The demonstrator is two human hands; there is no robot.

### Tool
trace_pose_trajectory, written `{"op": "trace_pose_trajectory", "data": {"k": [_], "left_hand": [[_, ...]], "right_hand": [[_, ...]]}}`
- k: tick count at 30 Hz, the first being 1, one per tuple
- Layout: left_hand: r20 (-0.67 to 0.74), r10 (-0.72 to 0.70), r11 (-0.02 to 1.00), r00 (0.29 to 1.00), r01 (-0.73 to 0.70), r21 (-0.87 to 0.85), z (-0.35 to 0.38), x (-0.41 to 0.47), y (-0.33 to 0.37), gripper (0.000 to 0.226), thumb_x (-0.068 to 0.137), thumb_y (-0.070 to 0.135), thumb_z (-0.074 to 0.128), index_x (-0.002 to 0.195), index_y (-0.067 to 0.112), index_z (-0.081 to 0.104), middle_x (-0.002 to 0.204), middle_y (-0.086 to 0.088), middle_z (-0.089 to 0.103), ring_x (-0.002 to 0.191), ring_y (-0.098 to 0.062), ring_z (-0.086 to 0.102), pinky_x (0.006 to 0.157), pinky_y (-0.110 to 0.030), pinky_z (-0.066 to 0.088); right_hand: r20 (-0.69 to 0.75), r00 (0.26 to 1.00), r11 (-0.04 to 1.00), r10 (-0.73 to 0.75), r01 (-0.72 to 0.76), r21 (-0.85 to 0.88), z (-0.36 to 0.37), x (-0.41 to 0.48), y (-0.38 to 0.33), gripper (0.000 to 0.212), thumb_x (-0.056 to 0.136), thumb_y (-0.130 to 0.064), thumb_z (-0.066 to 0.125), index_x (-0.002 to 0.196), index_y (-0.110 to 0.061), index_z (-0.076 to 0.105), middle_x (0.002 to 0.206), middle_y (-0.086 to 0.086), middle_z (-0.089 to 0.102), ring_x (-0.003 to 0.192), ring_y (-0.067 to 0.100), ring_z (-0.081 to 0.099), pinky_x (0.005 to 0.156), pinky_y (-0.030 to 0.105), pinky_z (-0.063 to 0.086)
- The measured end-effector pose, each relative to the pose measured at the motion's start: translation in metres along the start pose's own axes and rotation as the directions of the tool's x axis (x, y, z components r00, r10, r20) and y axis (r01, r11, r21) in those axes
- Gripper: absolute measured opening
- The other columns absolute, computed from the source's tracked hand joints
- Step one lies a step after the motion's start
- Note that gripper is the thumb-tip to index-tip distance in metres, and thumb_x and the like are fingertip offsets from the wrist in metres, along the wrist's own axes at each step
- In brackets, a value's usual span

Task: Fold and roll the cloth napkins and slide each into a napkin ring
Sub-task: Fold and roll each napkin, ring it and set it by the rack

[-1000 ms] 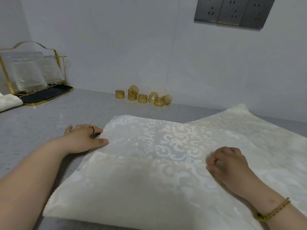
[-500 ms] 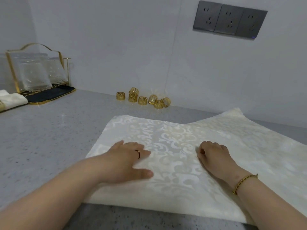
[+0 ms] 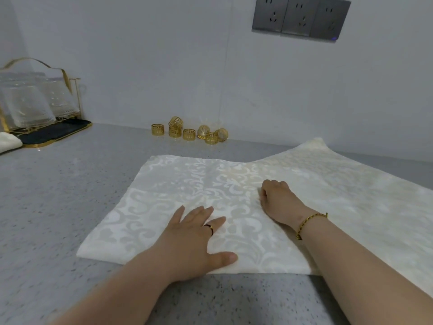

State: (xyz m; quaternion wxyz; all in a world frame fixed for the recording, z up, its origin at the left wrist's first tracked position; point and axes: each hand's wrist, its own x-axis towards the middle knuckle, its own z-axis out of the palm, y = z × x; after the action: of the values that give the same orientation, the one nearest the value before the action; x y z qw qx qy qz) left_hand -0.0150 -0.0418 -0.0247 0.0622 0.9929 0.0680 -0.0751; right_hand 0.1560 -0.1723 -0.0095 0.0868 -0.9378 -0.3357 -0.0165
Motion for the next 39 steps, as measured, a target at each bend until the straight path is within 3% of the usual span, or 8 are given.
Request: {"op": "trace_pose_trajectory", "data": {"k": [7,11,15,20,26,30,34,39], "left_hand": [[-0.043,-0.111,0.992,0.993,0.107,-0.073,-0.002,0.002,-0.008,0.137,0.018,0.091,-0.010,0.144,0.039,-0.002,0.154,0.012,-0.012,0.140,-0.009,-0.016,0.108,-0.051,-0.019],[-0.016,-0.126,0.988,0.992,0.124,-0.091,-0.001,0.003,-0.008,0.132,0.024,0.095,0.001,0.144,0.039,-0.005,0.153,0.014,-0.016,0.139,-0.007,-0.019,0.111,-0.050,-0.015],[-0.029,-0.111,0.992,0.993,0.109,-0.061,-0.001,0.007,-0.010,0.130,0.023,0.089,-0.007,0.143,0.040,-0.007,0.152,0.015,-0.017,0.139,-0.005,-0.021,0.112,-0.048,-0.016],[-0.089,-0.142,0.988,0.986,0.136,-0.076,0.002,0.014,-0.012,0.111,0.038,0.082,-0.007,0.142,0.042,-0.008,0.152,0.017,-0.017,0.138,-0.003,-0.021,0.112,-0.047,-0.016],[-0.055,-0.152,0.986,0.987,0.148,-0.073,0.003,0.016,-0.014,0.102,0.050,0.084,0.001,0.142,0.042,-0.010,0.151,0.017,-0.021,0.137,-0.004,-0.024,0.112,-0.047,-0.017],[-0.026,-0.144,0.988,0.989,0.142,-0.064,0.003,0.017,-0.015,0.104,0.046,0.084,-0.001,0.141,0.043,-0.012,0.150,0.019,-0.021,0.137,-0.004,-0.024,0.112,-0.047,-0.017],[0.002,-0.152,0.987,0.988,0.152,-0.054,0.001,0.016,-0.014,0.086,0.072,0.082,0.018,0.142,0.042,-0.011,0.151,0.017,-0.021,0.137,-0.004,-0.024,0.112,-0.048,-0.016],[0.007,-0.148,0.986,0.989,0.149,-0.073,0.002,0.016,-0.015,0.083,0.075,0.078,0.023,0.143,0.041,-0.009,0.151,0.016,-0.019,0.138,-0.004,-0.022,0.113,-0.048,-0.014]], "right_hand": [[-0.008,1.000,1.000,-0.023,0.023,0.009,-0.006,0.007,0.008,0.011,0.092,-0.023,0.045,0.085,-0.015,0.042,0.092,0.002,0.042,0.087,0.015,0.036,0.072,0.026,0.032],[-0.033,0.999,0.999,0.024,-0.023,0.043,-0.013,0.034,0.008,0.020,0.094,-0.027,0.043,0.104,-0.013,0.055,0.111,0.007,0.051,0.103,0.024,0.047,0.083,0.031,0.038],[-0.014,0.998,0.994,0.055,-0.056,-0.099,-0.006,0.069,0.011,0.035,0.098,-0.020,0.030,0.130,-0.010,0.042,0.134,0.010,0.045,0.124,0.027,0.037,0.097,0.034,0.034],[-0.033,0.994,0.972,0.100,-0.105,-0.210,0.007,0.102,0.011,0.031,0.096,-0.013,0.026,0.120,-0.005,0.043,0.127,0.015,0.050,0.118,0.029,0.043,0.093,0.034,0.033],[0.062,0.989,0.989,0.135,-0.130,-0.077,0.006,0.124,0.010,0.043,0.097,-0.014,0.028,0.140,-0.014,0.026,0.142,0.014,0.038,0.130,0.032,0.034,0.105,0.037,0.027],[-0.039,0.995,0.991,0.087,-0.090,-0.094,0.012,0.128,0.009,0.042,0.095,-0.010,0.031,0.136,-0.014,0.035,0.138,0.012,0.042,0.127,0.031,0.034,0.102,0.036,0.029],[-0.109,0.992,0.993,0.064,-0.074,-0.088,0.014,0.129,0.011,0.042,0.094,-0.009,0.032,0.134,-0.015,0.040,0.135,0.014,0.044,0.126,0.032,0.033,0.102,0.036,0.030],[-0.190,0.981,0.990,0.034,-0.059,-0.130,0.015,0.126,0.010,0.039,0.093,-0.011,0.035,0.130,-0.014,0.046,0.130,0.014,0.049,0.123,0.032,0.035,0.100,0.035,0.028]]}}
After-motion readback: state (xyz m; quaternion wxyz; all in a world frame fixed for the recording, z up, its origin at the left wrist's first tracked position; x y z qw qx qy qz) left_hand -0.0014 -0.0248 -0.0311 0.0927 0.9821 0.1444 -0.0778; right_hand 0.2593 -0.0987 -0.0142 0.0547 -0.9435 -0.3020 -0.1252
